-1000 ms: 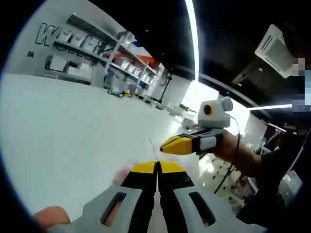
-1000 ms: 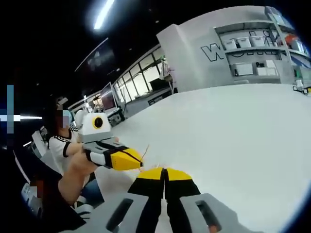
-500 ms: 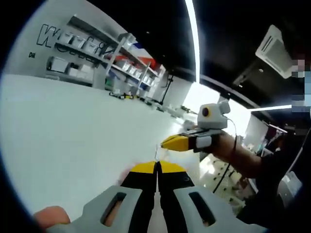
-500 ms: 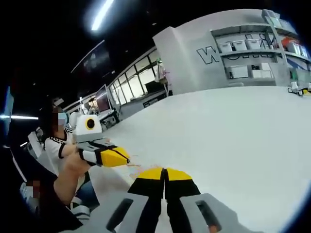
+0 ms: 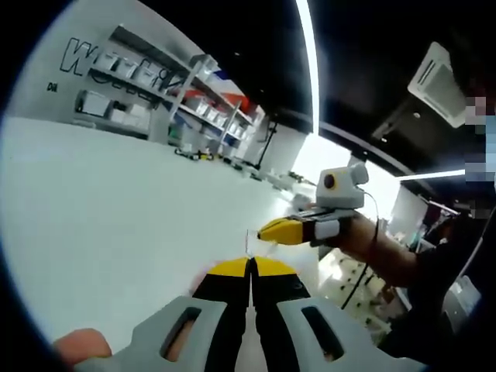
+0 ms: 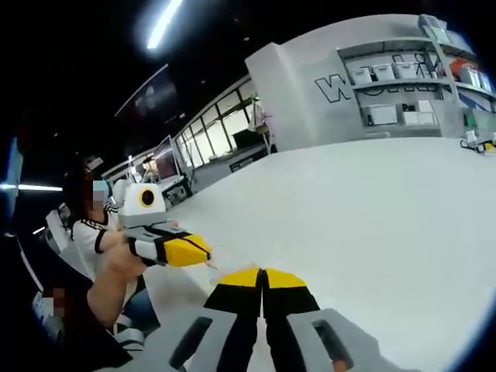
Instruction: Open the resealable bag by pulling the two sides of the seal apart until the entire bag opening is separated and visibly accessible.
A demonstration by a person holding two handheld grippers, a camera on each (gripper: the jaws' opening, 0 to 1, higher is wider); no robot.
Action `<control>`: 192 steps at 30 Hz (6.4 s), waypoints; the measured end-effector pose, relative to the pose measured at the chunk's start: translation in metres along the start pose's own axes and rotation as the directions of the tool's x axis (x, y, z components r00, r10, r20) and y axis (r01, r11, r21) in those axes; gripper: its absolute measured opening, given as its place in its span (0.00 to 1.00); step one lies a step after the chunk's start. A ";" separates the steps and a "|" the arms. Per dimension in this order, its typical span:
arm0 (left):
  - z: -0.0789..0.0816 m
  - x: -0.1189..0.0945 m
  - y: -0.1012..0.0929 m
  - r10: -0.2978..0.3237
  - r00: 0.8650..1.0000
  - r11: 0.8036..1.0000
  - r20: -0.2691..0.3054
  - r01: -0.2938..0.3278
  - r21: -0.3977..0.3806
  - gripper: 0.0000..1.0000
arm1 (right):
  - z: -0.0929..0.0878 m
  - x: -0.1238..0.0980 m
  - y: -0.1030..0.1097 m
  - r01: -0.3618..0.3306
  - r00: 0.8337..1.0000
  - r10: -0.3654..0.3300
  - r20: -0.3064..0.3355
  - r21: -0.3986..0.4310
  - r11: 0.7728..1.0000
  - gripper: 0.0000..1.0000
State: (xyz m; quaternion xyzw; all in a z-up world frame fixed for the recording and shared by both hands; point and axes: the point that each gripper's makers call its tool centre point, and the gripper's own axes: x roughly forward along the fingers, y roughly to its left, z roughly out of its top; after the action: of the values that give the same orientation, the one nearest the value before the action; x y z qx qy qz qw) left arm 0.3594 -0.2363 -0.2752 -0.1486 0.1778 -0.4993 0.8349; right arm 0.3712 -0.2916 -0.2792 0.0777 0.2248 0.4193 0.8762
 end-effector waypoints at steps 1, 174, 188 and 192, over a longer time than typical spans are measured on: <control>0.000 0.000 0.000 0.000 1.000 1.000 0.003 0.000 -0.001 0.01 | -0.001 0.000 0.001 -0.003 1.000 0.003 -0.003 0.000 1.000 0.00; -0.022 -0.062 0.004 0.054 0.988 0.984 0.147 -0.078 0.163 0.81 | 0.011 0.009 -0.022 -0.032 0.998 0.038 0.059 -0.087 0.996 0.27; -0.024 -0.061 0.007 0.060 0.988 0.984 0.141 -0.083 0.158 0.81 | -0.004 0.014 -0.026 -0.036 0.999 0.038 0.035 -0.075 0.997 0.27; -0.025 -0.061 0.007 0.063 0.988 0.984 0.138 -0.084 0.157 0.81 | -0.007 0.015 -0.027 -0.039 0.999 0.042 0.033 -0.069 0.997 0.27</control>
State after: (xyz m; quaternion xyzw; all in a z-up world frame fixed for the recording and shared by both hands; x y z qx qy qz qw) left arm 0.3271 -0.1805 -0.2920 -0.1064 0.0859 -0.4698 0.8721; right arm 0.3950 -0.2973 -0.2987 0.0593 0.1936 0.4430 0.8734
